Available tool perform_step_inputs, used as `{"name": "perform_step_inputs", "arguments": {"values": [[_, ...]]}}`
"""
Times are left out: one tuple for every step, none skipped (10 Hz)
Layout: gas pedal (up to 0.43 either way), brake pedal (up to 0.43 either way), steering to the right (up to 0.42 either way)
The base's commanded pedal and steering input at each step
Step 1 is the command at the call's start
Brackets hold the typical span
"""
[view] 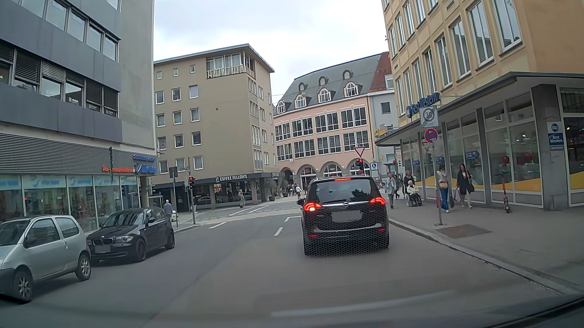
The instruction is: Follow the waypoints while adhering to traffic rules and regulations
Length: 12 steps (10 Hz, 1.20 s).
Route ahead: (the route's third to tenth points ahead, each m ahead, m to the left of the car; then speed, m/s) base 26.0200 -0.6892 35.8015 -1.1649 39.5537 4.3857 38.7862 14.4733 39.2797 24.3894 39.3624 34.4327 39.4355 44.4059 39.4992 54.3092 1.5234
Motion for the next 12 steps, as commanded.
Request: {"name": "perform_step_inputs", "arguments": {"values": [[0.000, 0.159, -0.009], [0.000, 0.159, -0.008], [0.000, 0.159, -0.007], [0.000, 0.159, -0.006], [0.000, 0.159, -0.007], [0.000, 0.165, -0.006], [0.000, 0.165, -0.006], [0.000, 0.165, -0.006], [0.000, 0.165, -0.006], [0.000, 0.165, -0.006], [0.000, 0.165, -0.006], [0.000, 0.165, -0.006]]}}
